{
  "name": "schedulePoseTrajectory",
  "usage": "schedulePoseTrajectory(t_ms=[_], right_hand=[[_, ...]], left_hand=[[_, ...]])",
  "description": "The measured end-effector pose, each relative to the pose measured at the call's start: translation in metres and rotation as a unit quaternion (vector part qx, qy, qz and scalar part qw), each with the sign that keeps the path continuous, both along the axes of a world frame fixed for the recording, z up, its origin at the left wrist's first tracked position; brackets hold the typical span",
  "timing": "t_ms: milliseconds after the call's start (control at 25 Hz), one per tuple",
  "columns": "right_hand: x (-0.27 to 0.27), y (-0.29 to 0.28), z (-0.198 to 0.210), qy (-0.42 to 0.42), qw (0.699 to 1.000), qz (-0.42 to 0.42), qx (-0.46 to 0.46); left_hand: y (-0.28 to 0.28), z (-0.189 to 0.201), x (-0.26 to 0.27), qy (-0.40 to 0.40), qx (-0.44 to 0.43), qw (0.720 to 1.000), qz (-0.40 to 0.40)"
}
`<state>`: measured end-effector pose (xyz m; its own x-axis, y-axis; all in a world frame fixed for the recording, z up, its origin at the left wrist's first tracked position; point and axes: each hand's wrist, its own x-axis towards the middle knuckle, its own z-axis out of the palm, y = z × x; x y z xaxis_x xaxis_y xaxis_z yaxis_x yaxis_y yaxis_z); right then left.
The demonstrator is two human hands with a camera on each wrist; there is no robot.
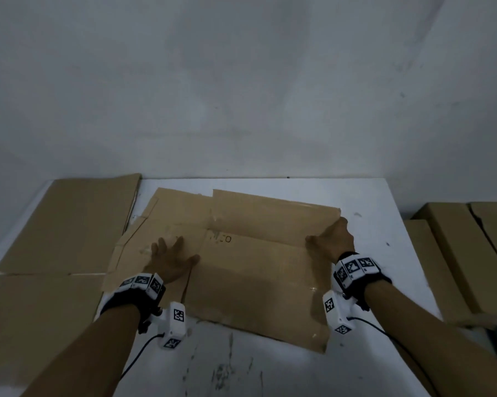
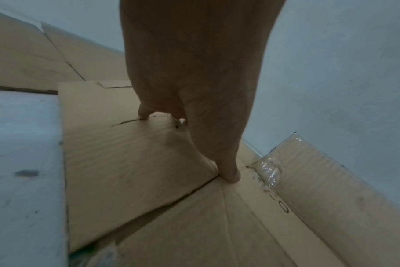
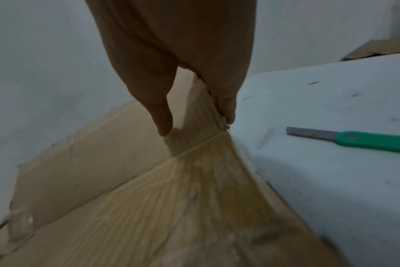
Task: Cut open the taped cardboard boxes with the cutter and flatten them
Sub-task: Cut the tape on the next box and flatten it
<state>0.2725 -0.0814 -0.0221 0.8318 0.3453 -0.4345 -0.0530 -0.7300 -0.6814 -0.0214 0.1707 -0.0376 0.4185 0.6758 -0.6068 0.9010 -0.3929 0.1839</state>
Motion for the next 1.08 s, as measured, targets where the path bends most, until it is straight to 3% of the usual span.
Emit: schedulePoseTrajectory(t_ms=[240, 400, 480, 720, 920, 1080], right_hand=[[-0.021, 0.002, -0.026, -0.016, 0.996, 0.075, -0.055], [-0.038, 0.006, -0.034, -0.035, 0.961, 0.215, -0.171], [-0.046, 0.007, -0.039, -0.051, 0.949, 0.233, -0.205], [-0.049, 0.012, -0.042, -0.038, 0.961, 0.135, -0.238], [-0.034, 0.017, -0.030, 0.003, 0.980, 0.011, -0.196], [-0.023, 0.016, -0.021, 0.025, 0.986, -0.061, -0.151]], left_hand=[[-0.008, -0.023, 0.004, 0.015, 0.027, 0.999, 0.018], [-0.008, -0.034, 0.006, 0.018, 0.025, 0.999, 0.024], [-0.012, -0.038, 0.007, 0.016, 0.026, 0.999, 0.033], [-0.019, -0.051, 0.002, -0.017, 0.032, 0.997, 0.062], [-0.007, -0.045, -0.012, -0.067, -0.041, 0.996, 0.032], [-0.024, -0.057, -0.037, -0.198, 0.093, 0.966, 0.134]])
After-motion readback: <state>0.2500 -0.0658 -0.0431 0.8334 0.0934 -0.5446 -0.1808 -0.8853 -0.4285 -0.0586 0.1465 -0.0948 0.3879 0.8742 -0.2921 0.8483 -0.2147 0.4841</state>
